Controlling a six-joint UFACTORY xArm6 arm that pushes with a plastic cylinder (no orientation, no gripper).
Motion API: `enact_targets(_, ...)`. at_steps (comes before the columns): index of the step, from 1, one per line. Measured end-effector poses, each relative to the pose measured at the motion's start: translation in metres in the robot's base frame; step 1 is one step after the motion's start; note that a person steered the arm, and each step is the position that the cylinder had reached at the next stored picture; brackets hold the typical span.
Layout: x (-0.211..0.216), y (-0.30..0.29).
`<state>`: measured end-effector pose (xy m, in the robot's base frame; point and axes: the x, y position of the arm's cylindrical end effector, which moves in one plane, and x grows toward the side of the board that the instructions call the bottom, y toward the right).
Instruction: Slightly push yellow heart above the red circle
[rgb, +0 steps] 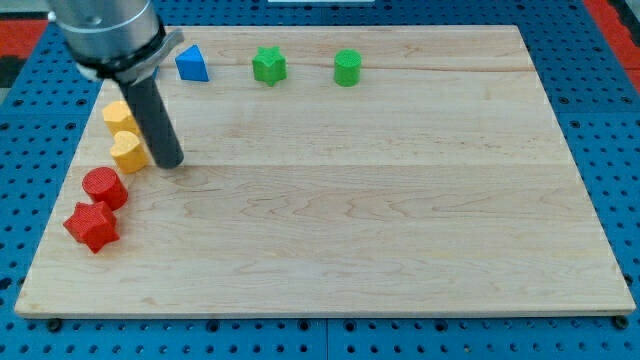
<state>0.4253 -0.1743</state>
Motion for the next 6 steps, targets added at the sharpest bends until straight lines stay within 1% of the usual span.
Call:
enact_targets(1, -0.038, 0.000)
enact_targets(2, -0.047, 0.004)
enact_targets(3, -0.034, 0.026)
enact_targets(4, -0.002, 0.017)
enact_targets(5, 0.004, -0.020)
enact_targets(6, 0.004, -0.036)
